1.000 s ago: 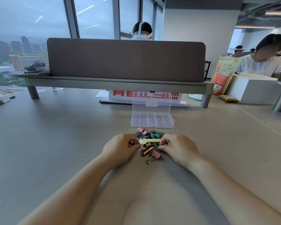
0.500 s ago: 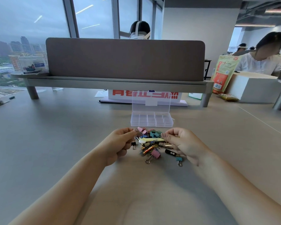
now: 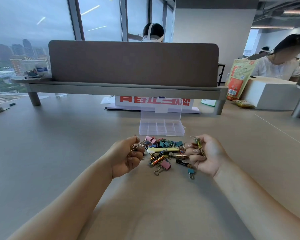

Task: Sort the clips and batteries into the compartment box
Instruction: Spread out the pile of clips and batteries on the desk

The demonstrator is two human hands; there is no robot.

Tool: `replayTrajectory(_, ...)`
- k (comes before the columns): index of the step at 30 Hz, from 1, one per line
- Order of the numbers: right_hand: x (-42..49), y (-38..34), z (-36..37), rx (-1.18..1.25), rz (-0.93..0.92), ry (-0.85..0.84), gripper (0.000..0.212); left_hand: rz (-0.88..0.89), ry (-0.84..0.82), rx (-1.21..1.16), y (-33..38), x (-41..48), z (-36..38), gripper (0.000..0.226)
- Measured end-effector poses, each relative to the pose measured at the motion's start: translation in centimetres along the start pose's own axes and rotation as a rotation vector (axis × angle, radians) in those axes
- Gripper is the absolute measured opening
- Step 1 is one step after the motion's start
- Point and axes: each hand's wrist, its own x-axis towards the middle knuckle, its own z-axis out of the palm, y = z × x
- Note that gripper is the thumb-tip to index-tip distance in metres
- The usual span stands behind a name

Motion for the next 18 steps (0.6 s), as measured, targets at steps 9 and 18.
replayTrajectory(9, 0.8, -1.1, -1.4, -0.371, -0.23, 0.264, 0.023, 0.076, 0.099, -0.001, 0.3, 1.1, -0.6, 0.029)
replayTrajectory(18, 2.5, -1.6, -2.2, -1.251, -0.336, 0.291, 0.038, 0.369, 0.227, 0.719, 1.0, 2.0, 1.6, 0.029)
